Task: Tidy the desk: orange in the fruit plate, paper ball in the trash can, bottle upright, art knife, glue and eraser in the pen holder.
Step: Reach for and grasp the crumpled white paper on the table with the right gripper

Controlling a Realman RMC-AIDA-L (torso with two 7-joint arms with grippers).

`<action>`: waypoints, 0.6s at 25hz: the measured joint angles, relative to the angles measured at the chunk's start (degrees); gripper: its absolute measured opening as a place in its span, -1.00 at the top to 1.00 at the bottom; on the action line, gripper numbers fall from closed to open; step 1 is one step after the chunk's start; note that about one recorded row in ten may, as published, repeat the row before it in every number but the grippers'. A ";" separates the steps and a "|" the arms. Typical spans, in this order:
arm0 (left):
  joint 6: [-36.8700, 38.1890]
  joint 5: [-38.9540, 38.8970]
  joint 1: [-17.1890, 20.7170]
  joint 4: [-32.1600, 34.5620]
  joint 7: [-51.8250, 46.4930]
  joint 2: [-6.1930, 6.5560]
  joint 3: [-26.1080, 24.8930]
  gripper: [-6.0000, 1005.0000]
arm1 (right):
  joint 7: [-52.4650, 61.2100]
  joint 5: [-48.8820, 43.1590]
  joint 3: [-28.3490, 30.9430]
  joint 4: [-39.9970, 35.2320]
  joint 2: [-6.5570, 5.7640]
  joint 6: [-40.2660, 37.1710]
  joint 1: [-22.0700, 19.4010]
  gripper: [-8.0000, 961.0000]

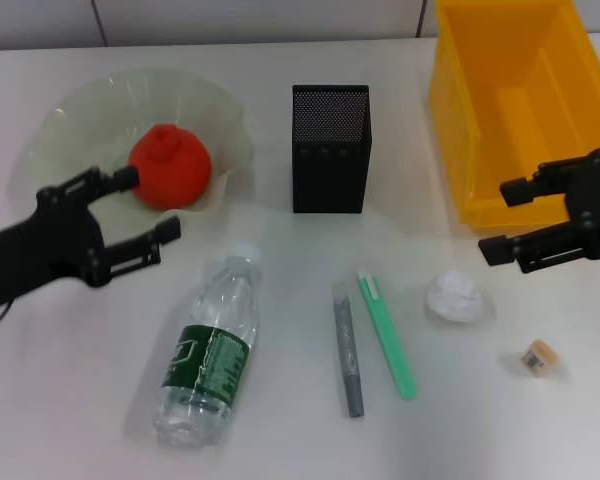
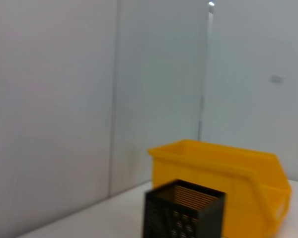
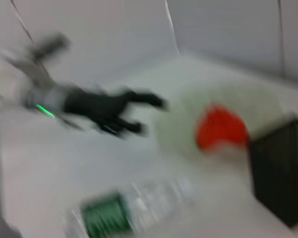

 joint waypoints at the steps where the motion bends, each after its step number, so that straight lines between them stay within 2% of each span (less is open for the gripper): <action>1: 0.54 -0.21 1.29 -0.16 0.38 -0.10 0.37 -0.66 | 6.31 -6.67 -4.81 -3.67 -0.14 -0.03 2.65 -0.75; 2: 0.54 -0.21 1.29 -0.16 0.38 -0.10 0.37 -0.66 | 6.31 -6.67 -4.81 -3.67 -0.14 -0.03 2.65 -0.75; 5: 0.38 -0.24 2.10 -1.46 1.98 -0.11 0.10 -0.66 | 15.31 -16.89 -13.18 -4.64 -0.26 0.50 7.12 -0.76; 8: 0.23 -0.25 2.22 -2.38 2.91 -0.02 -0.04 -0.66 | 20.20 -22.71 -19.40 -2.89 -0.21 1.90 10.18 -0.76; 15: -0.97 -0.31 2.29 -2.47 2.97 0.03 -0.04 -0.66 | 24.43 -27.23 -29.82 6.03 -0.03 10.50 13.40 -0.76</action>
